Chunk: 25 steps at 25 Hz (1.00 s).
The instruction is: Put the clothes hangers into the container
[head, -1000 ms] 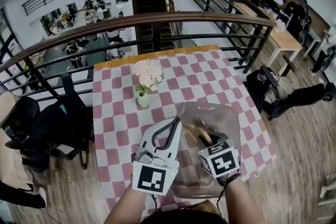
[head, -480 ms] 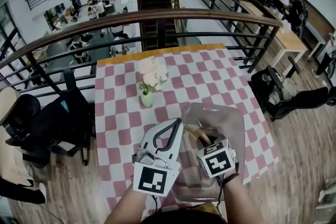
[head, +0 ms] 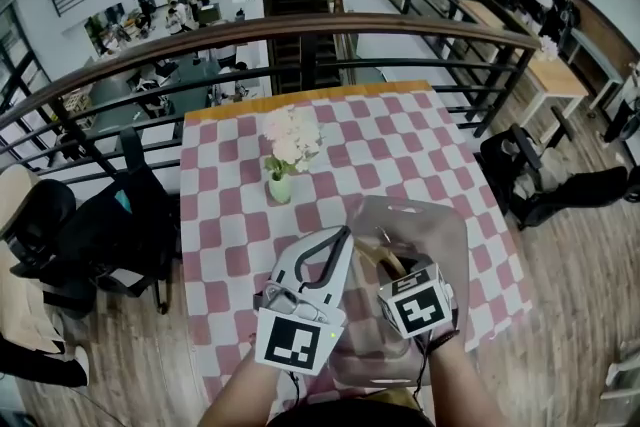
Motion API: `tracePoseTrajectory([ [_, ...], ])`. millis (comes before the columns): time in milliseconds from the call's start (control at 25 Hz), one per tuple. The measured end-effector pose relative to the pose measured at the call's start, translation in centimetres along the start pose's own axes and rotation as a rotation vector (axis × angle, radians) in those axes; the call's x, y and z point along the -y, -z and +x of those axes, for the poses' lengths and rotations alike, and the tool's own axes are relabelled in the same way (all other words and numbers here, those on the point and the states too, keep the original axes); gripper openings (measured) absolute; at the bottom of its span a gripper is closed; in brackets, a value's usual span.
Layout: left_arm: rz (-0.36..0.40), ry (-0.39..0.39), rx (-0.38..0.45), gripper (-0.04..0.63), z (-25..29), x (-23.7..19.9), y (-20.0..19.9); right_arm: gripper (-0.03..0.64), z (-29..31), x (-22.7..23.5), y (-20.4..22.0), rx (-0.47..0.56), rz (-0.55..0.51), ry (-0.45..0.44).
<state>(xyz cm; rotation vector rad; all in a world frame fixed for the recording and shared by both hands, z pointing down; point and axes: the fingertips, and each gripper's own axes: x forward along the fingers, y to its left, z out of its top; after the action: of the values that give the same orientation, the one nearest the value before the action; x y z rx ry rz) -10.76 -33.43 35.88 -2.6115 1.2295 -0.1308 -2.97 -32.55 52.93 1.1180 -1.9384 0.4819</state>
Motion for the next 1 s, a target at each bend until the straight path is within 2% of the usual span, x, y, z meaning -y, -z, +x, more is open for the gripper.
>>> tracePoseTrajectory([
  [160, 0.004, -0.001, -0.007, 0.009, -0.2, -0.2, 0.2, 0.071, 0.2, -0.9, 0.0, -0.011, -0.018, -0.05],
  [320, 0.009, -0.001, -0.015, 0.009, -0.4, -0.5, 0.2, 0.114, 0.2, -2.6, -0.1, -0.007, 0.006, -0.14],
  [1000, -0.019, -0.002, 0.002, 0.009, -1.0, -0.6, 0.1, 0.14, 0.7, -5.9, 0.9, -0.05, -0.122, -0.134],
])
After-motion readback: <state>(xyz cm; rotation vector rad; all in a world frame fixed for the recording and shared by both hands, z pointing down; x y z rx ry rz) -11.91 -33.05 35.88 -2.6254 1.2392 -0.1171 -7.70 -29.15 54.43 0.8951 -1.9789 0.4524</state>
